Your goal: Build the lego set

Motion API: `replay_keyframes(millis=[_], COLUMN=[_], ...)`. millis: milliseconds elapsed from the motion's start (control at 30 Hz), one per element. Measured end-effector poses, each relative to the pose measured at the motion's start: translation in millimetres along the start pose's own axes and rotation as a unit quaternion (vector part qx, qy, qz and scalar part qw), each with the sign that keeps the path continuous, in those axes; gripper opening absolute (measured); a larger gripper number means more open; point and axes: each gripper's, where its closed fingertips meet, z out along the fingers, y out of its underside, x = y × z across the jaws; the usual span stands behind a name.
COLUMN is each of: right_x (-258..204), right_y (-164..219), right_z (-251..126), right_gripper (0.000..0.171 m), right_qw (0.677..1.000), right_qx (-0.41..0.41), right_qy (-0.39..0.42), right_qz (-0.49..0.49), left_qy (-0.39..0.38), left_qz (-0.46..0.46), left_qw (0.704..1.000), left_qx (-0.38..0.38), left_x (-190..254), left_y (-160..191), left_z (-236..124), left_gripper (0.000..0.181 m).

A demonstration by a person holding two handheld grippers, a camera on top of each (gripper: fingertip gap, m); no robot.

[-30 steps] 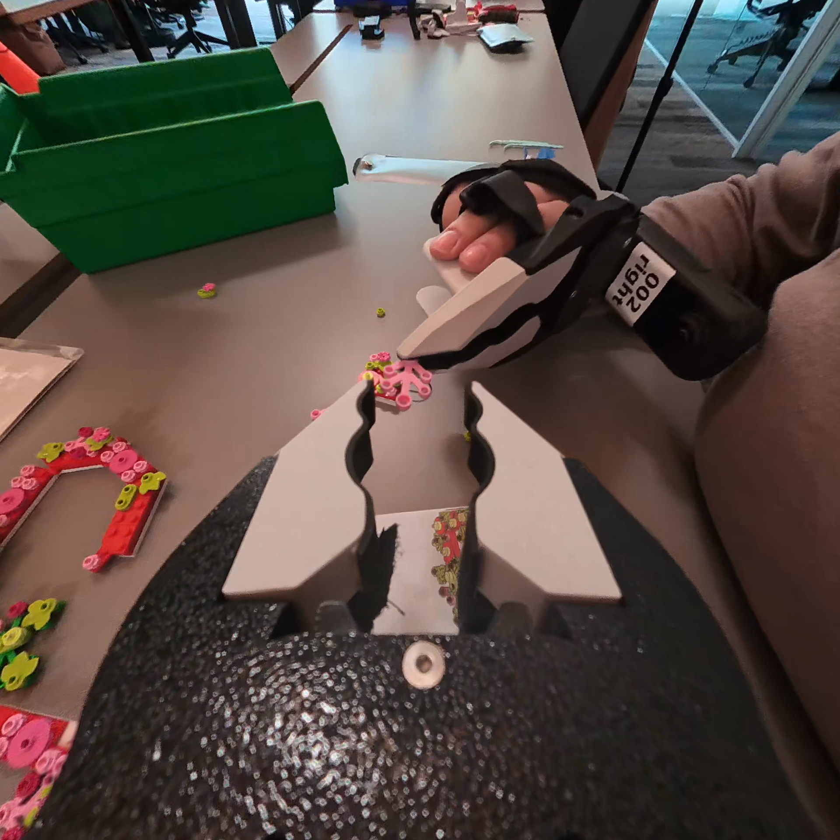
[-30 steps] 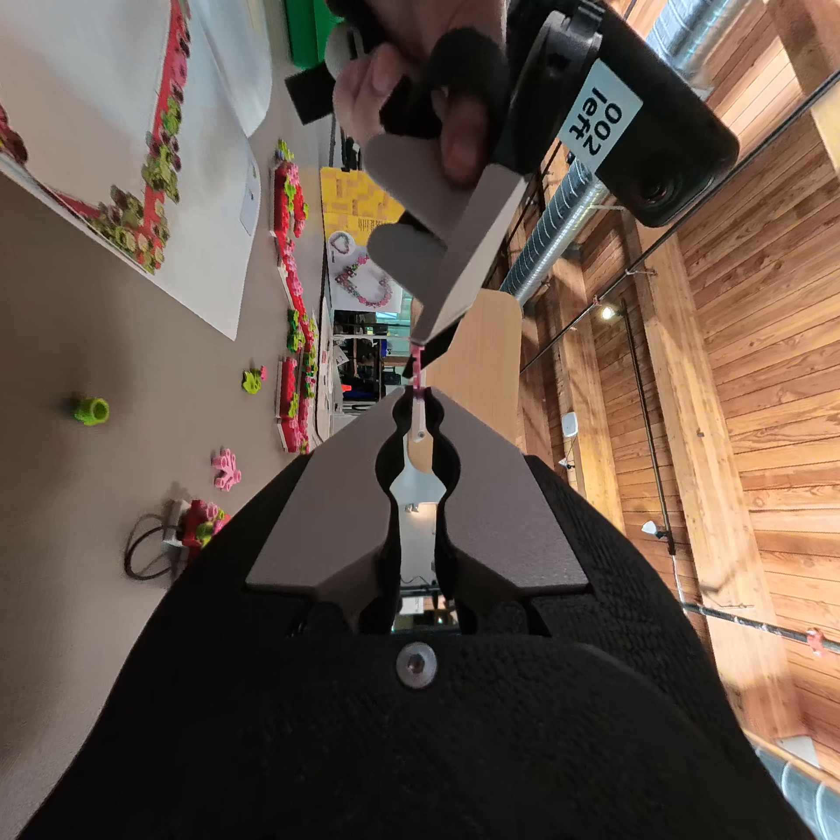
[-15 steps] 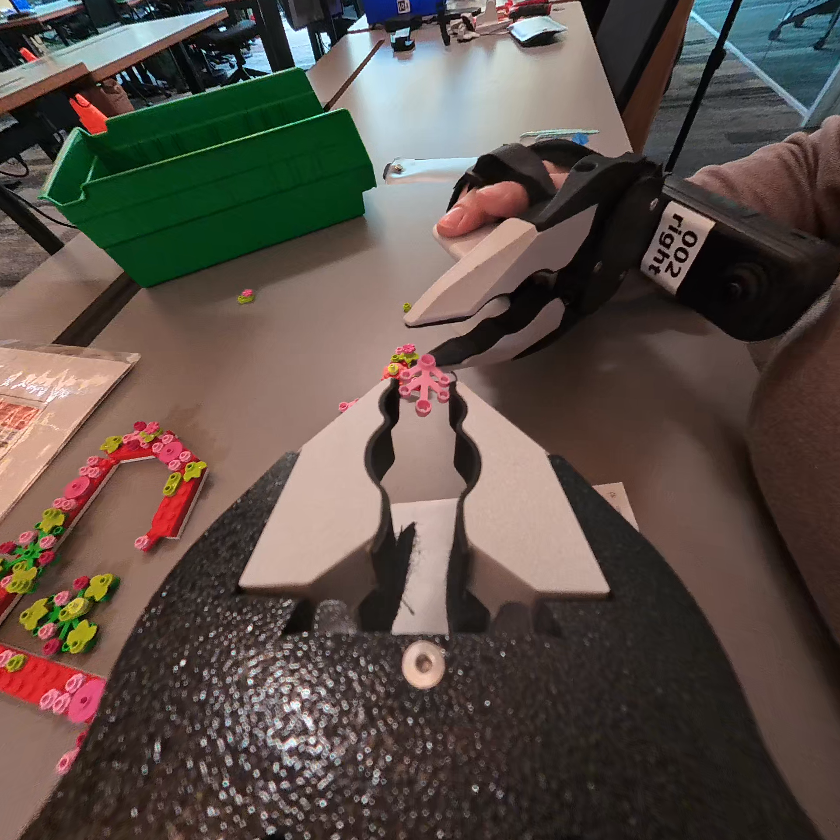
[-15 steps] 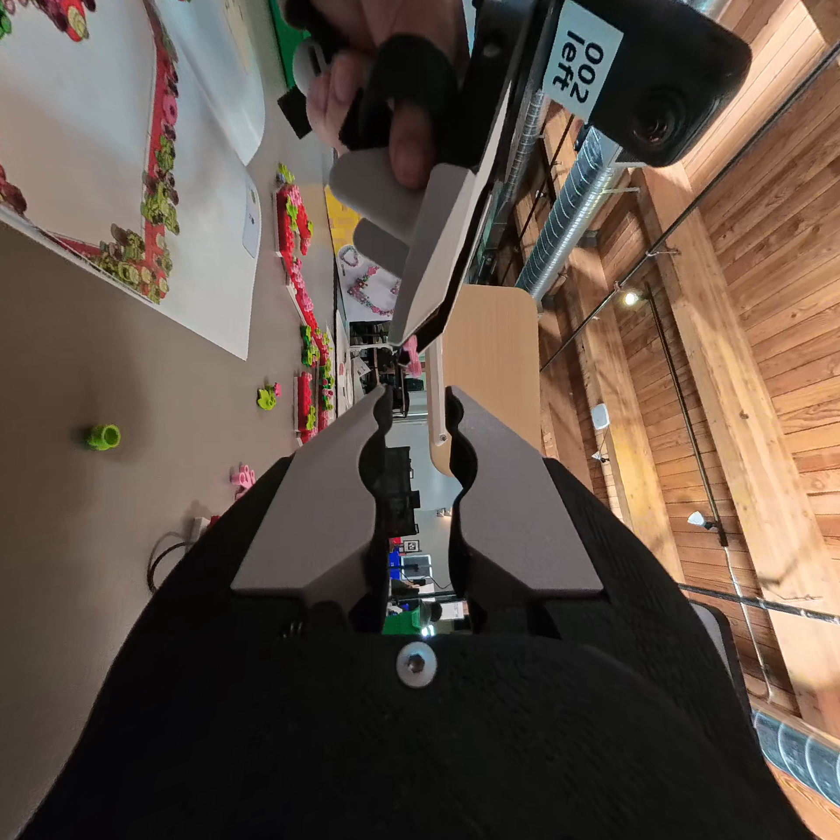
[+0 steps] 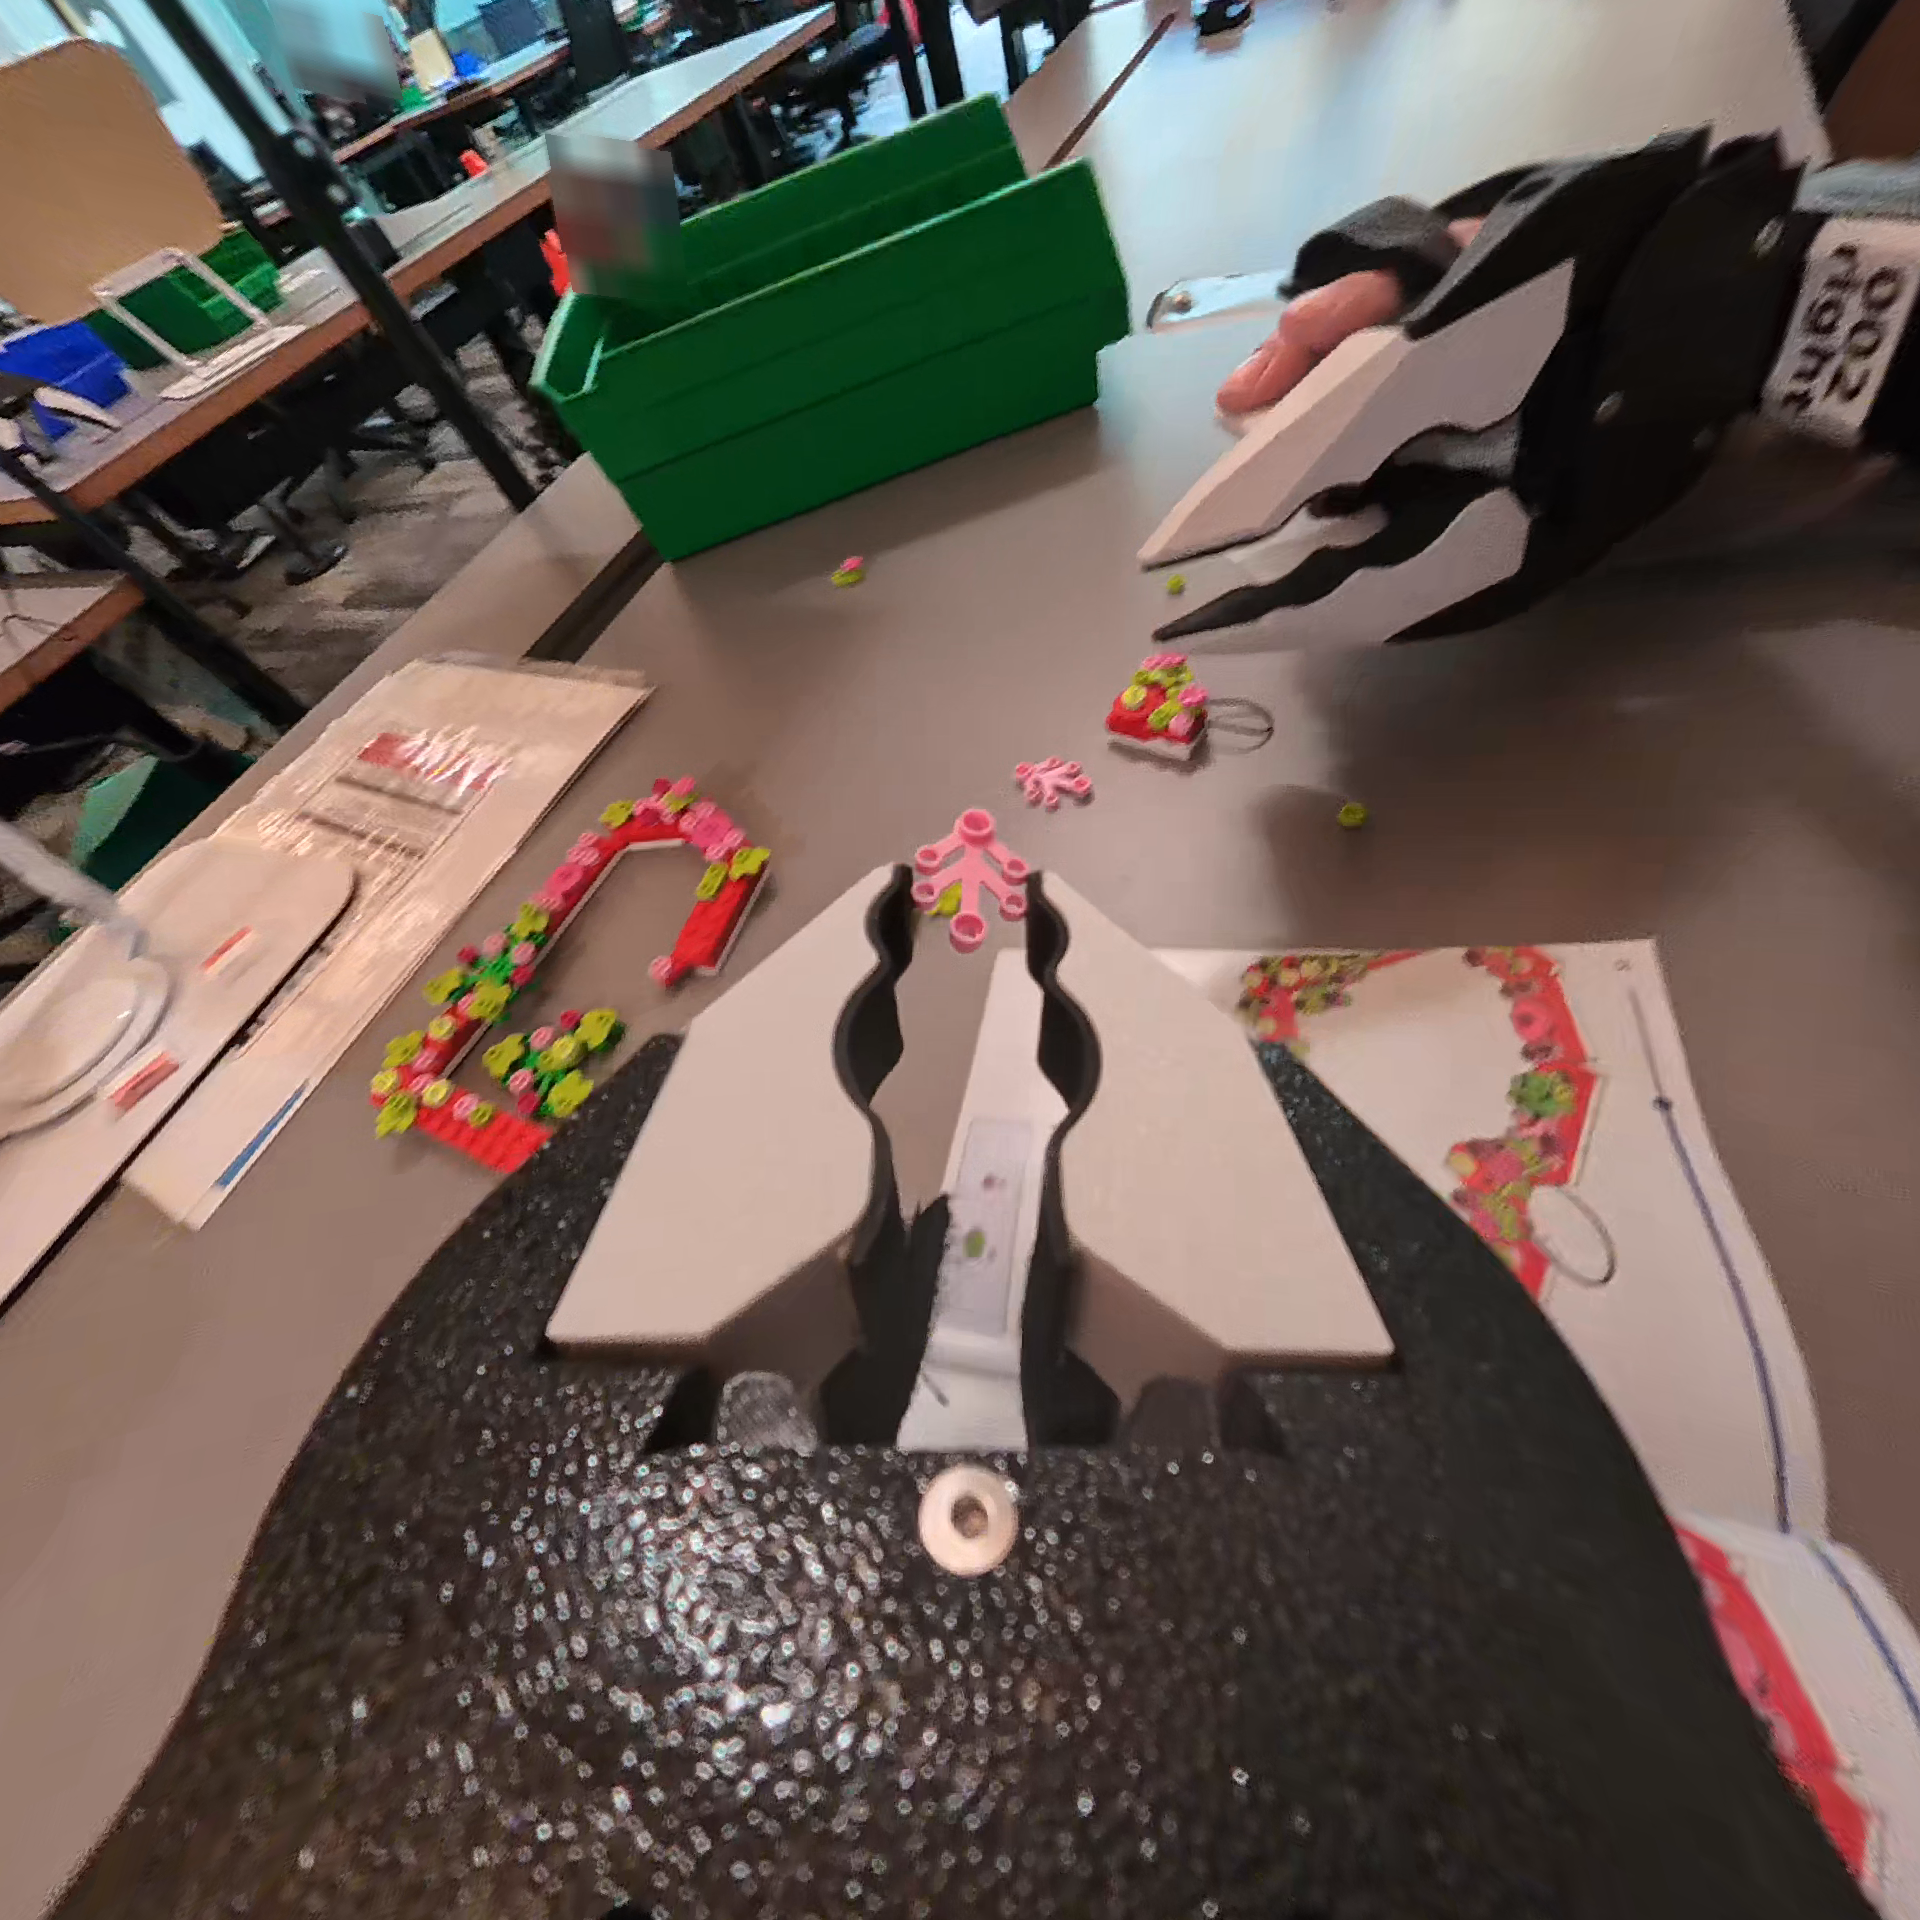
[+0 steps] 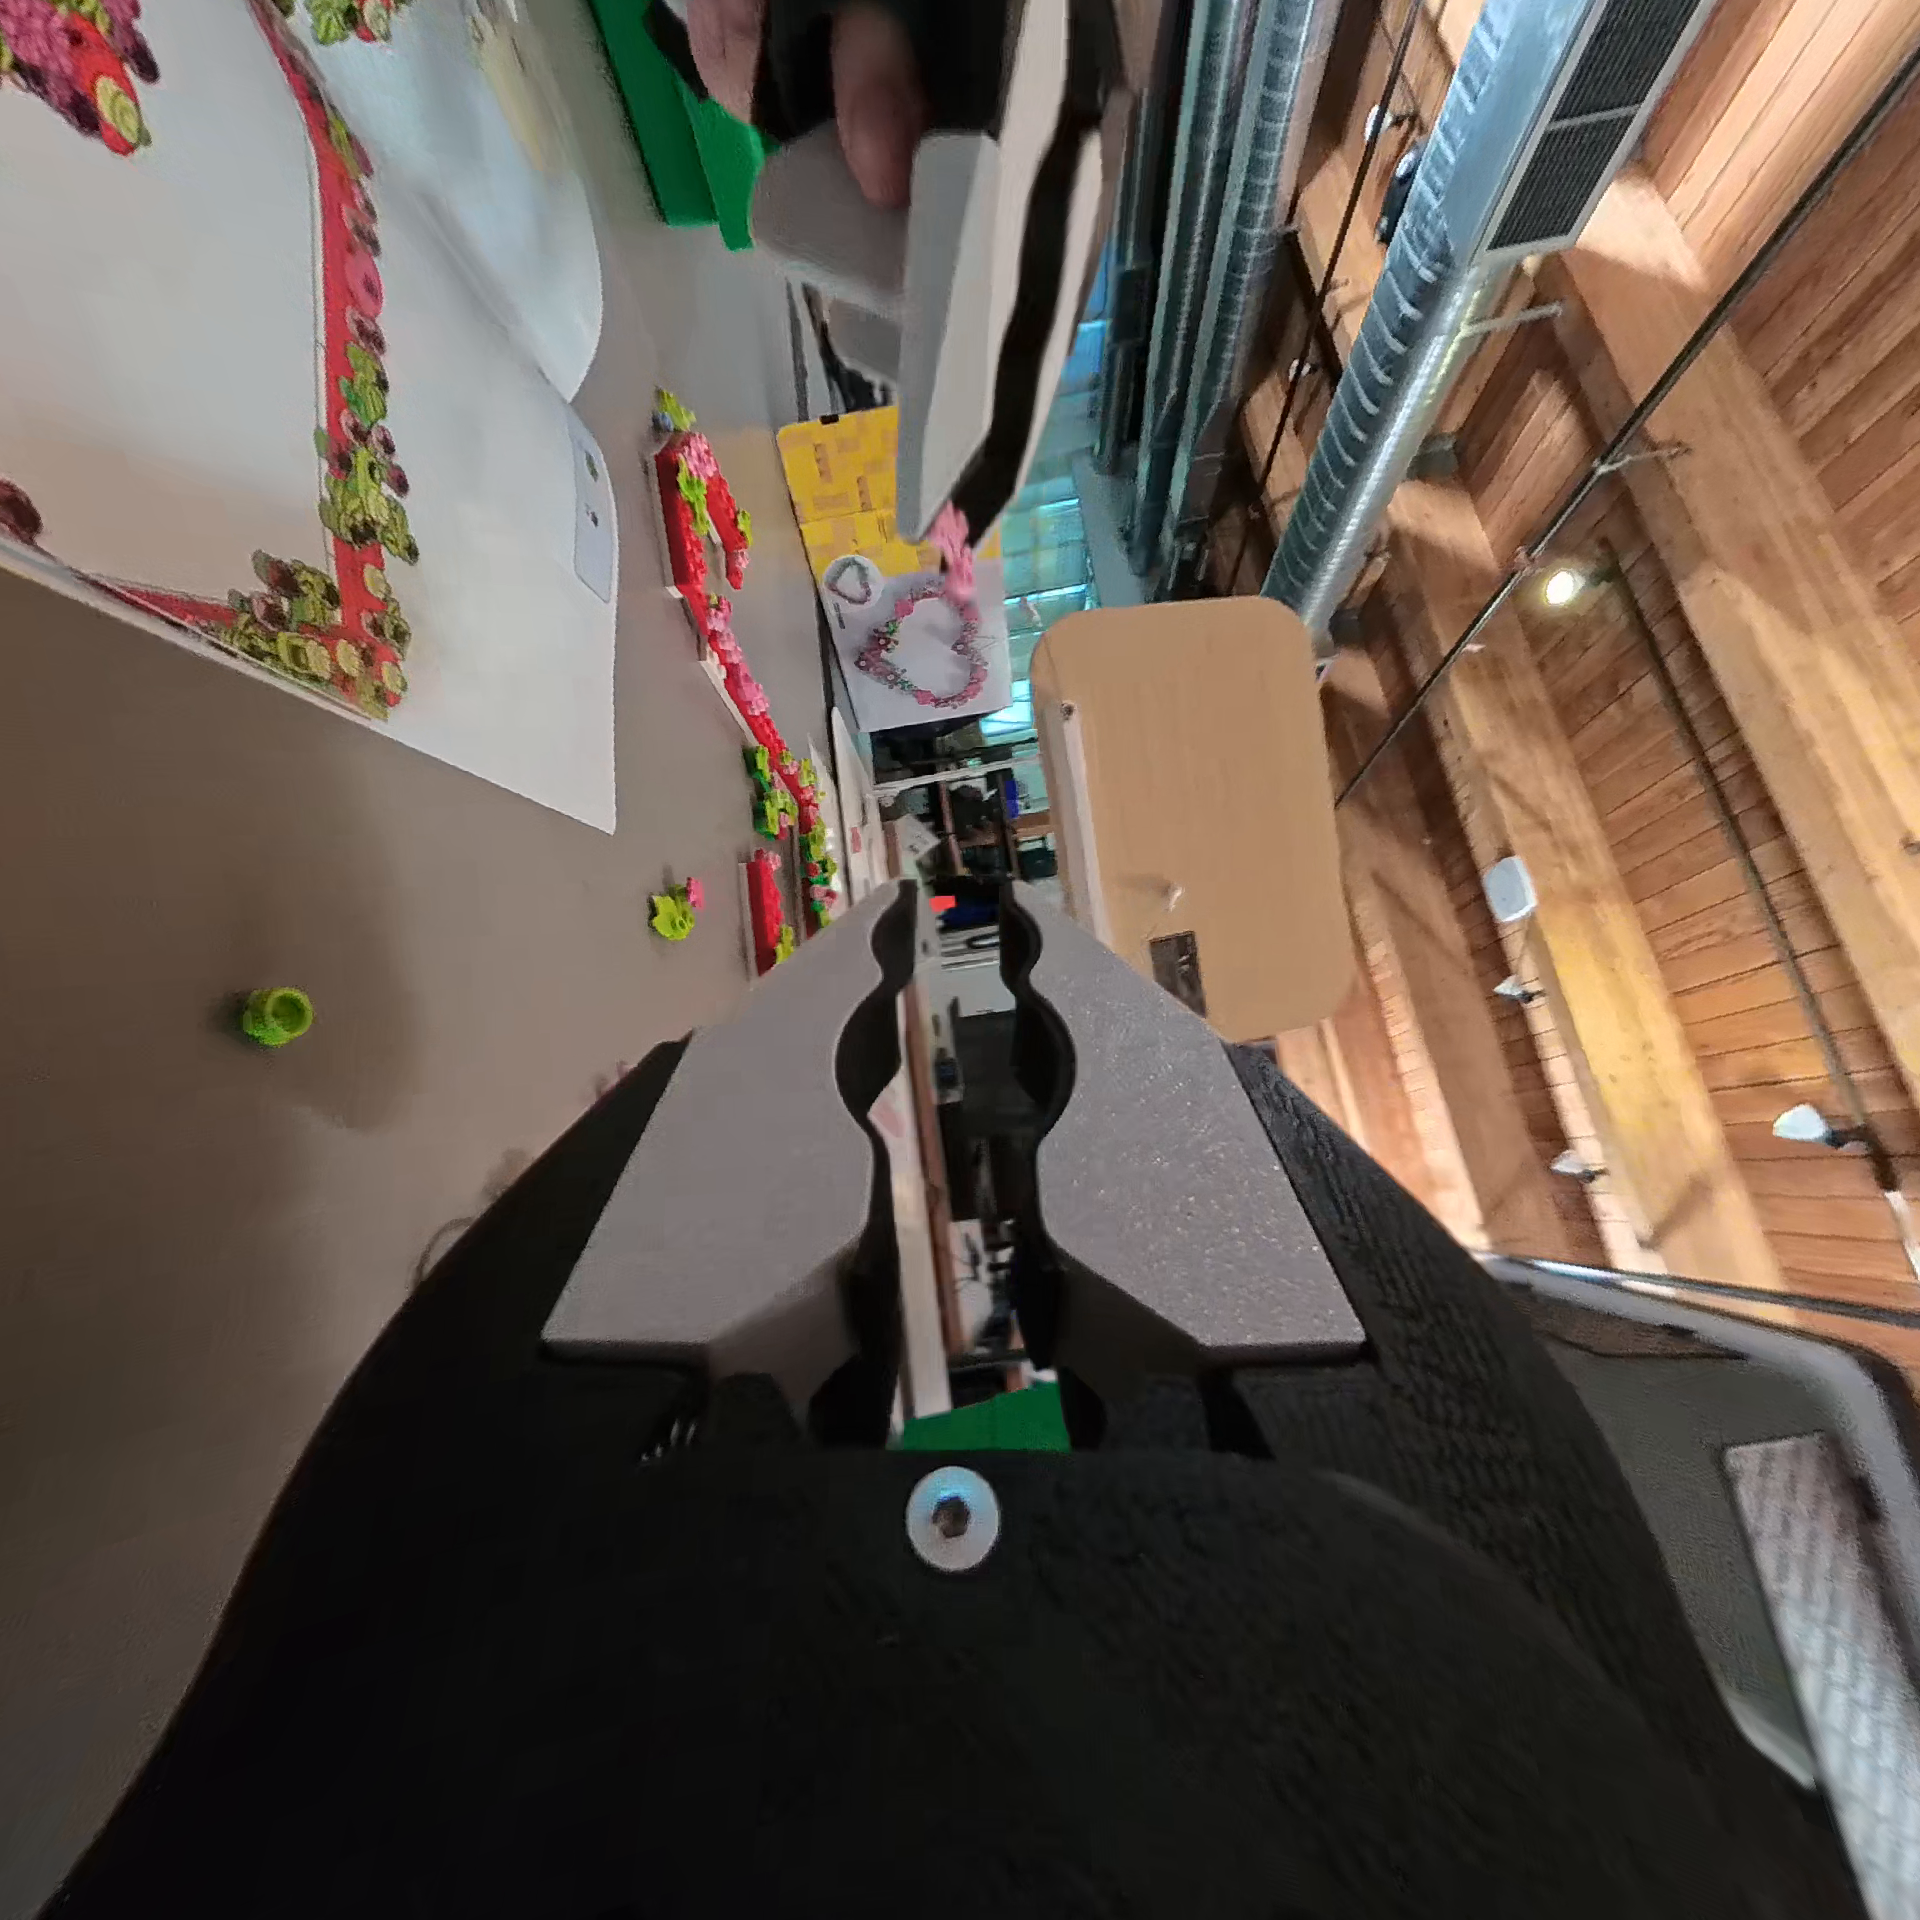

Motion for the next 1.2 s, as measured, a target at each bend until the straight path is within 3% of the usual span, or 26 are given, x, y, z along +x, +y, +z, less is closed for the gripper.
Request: replay_keyframes(millis=[267,633,900,1200], right_x=[-8.2,-6.9,7.6,16.9], right_y=[11.6,-16.1,-62.5,-95.5], right_z=[5.4,20.9,32.3,37.6], right_gripper=[0.014,0.016,0.016,0.021], right_qw=[0.995,0.996,0.997,0.992], right_qx=[-0.020,-0.022,0.034,0.081], right_qy=[-0.044,-0.067,-0.055,-0.065], right_qz=[0.082,0.053,0.051,0.075], left_qy=[-0.042,-0.117,-0.055,-0.054], left_qz=[-0.009,-0.021,-0.032,-0.046], left_qw=[0.999,0.992,0.997,0.996], left_qx=[-0.005,0.030,0.039,0.054], left_x=[-25.4,-57.5,-24.8,-22.3], left_y=[30.5,17.1,13.6,3.0], left_z=[-29.7,-85.3,-83.4,-93.1], left_gripper=[0.020,0.020,0.020,0.020])
